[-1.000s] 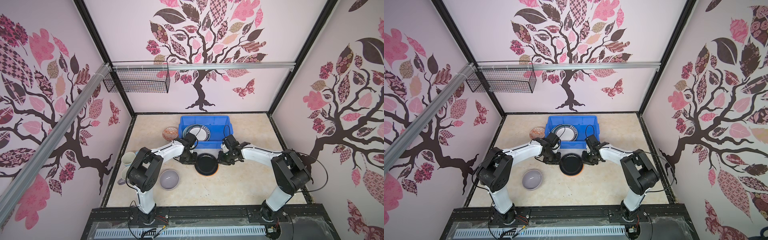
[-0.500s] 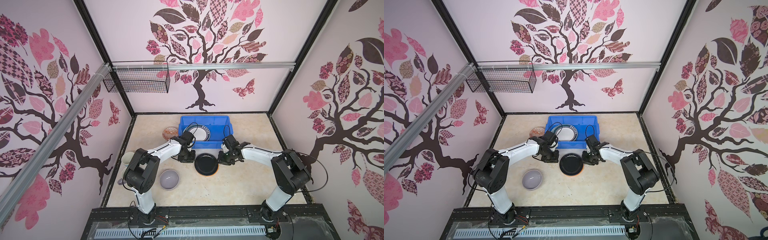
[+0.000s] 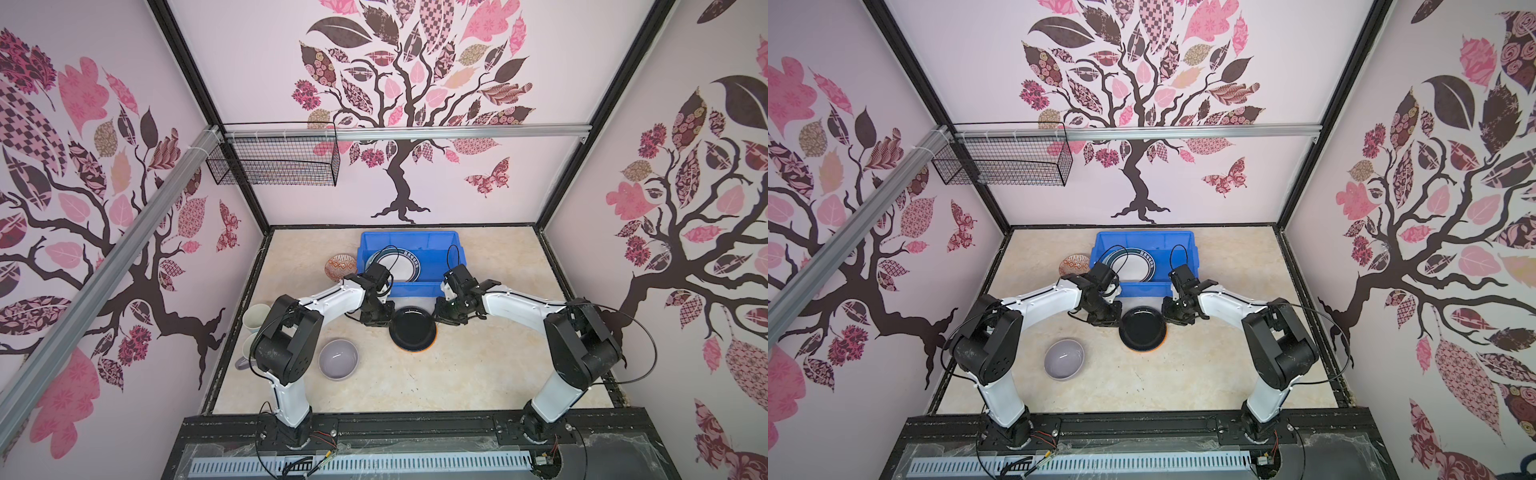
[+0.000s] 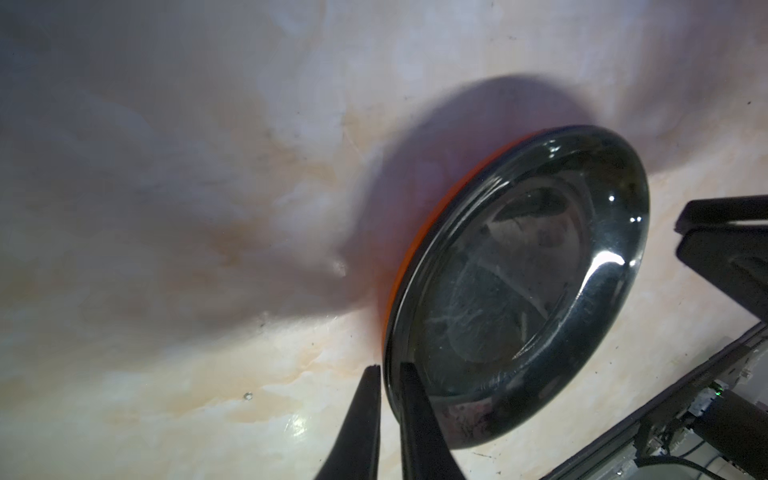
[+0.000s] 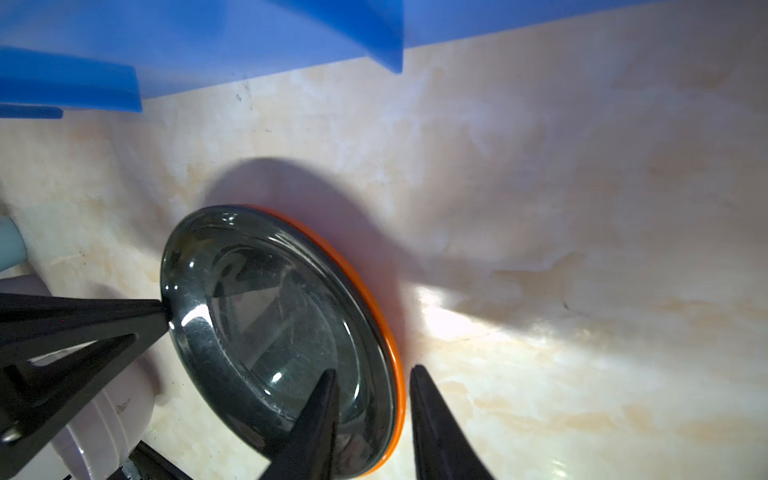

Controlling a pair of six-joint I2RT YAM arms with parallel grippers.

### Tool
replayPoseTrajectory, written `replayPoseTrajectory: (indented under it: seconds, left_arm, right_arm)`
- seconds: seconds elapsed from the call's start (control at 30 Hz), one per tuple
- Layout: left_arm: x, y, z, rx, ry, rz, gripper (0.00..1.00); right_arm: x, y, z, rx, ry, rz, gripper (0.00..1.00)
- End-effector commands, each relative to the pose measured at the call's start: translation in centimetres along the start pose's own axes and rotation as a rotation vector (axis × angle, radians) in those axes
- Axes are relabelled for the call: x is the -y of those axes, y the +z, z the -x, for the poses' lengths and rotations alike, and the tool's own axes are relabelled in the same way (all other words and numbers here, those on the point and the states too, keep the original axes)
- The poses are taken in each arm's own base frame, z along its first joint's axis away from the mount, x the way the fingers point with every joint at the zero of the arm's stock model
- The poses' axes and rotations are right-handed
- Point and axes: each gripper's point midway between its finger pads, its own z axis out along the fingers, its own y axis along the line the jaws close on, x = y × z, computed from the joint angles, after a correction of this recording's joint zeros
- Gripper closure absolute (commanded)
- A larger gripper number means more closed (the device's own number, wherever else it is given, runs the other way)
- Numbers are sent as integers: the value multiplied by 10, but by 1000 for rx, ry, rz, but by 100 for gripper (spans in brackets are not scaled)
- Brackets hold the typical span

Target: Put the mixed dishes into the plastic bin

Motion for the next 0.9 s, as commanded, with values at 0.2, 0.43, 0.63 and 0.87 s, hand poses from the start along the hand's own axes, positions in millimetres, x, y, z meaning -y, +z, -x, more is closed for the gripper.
replayPoseTrajectory:
  seconds: [0.2, 0.43, 0.63, 0.87]
  left_arm:
    - [10, 8, 7, -10, 12, -14, 91]
    - [13, 11, 9, -12, 13, -9, 92]
    - [17, 14, 9, -14, 12, -14, 92]
    - [23, 22, 6, -24, 26, -21, 94]
  right_arm:
    - [6, 11, -1, -32, 6, -23, 72]
    - [7, 17, -6, -60, 5, -18, 78]
    - [10, 17, -8, -63, -4, -29, 87]
    - [16, 22, -13, -77, -8, -39, 82]
